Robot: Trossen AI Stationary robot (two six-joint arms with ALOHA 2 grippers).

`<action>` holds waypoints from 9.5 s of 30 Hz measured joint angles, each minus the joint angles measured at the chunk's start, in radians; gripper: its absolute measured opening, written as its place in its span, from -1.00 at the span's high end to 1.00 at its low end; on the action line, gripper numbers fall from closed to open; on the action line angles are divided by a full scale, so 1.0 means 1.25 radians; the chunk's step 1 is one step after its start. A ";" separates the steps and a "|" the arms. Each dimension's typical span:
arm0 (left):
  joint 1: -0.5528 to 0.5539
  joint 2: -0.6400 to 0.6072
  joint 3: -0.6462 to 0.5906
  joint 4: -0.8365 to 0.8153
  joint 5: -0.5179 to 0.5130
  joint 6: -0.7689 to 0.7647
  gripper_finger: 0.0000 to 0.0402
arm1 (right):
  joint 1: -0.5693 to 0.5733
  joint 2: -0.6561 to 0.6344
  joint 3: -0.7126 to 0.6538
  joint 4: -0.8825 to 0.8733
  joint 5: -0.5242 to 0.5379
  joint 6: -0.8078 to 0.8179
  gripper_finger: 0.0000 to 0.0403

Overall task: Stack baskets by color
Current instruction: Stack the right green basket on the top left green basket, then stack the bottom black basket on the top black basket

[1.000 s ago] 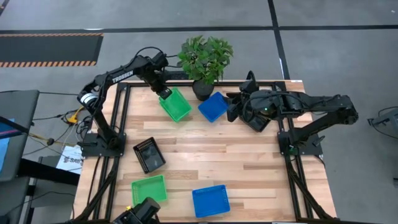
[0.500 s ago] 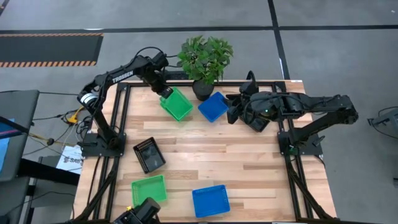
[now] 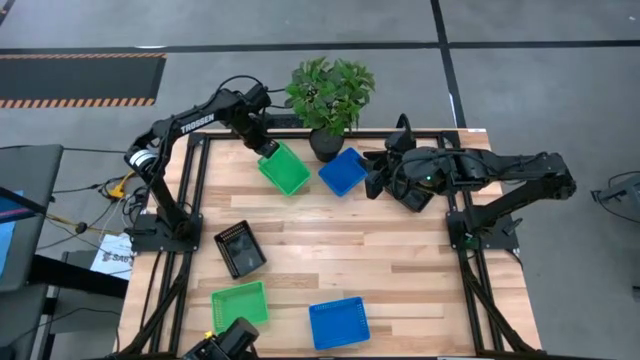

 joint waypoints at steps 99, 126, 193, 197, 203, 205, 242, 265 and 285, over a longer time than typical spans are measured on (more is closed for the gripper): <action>-0.706 -0.366 -0.008 -0.260 -0.245 -0.700 -0.05 | 0.000 0.168 0.001 0.043 -0.170 -0.036 0.02; -1.045 -0.476 -0.008 -0.392 -0.389 -0.977 -0.20 | 0.088 0.907 0.468 0.298 -0.229 -0.028 -0.04; -1.132 -0.482 -0.008 -0.392 -0.567 -0.996 -0.20 | 0.009 0.977 0.732 -0.217 -0.228 -0.808 -0.08; -1.132 -0.482 -0.008 -0.392 -0.568 -0.999 -0.20 | 0.004 0.981 0.731 -0.216 -0.184 -0.805 0.02; -1.131 -0.482 -0.008 -0.392 -0.568 -1.008 -0.20 | -0.008 0.977 0.730 -0.197 -0.168 -0.810 0.40; -1.132 -0.482 -0.008 -0.392 -0.568 -1.011 -0.20 | -0.013 0.977 0.730 -0.204 -0.167 -0.809 0.52; -1.132 -0.482 -0.008 -0.392 -0.601 -1.004 -0.20 | -0.067 0.739 0.732 -0.607 -0.391 -0.398 0.97; -1.120 -0.482 -0.008 -0.373 -0.690 -1.041 -0.20 | -0.254 -0.122 -0.082 -0.552 -0.293 -0.138 0.97; -0.938 -0.482 -0.008 -0.249 -0.678 -0.897 -0.20 | -0.651 -0.288 -0.266 -0.510 -0.464 -0.373 0.98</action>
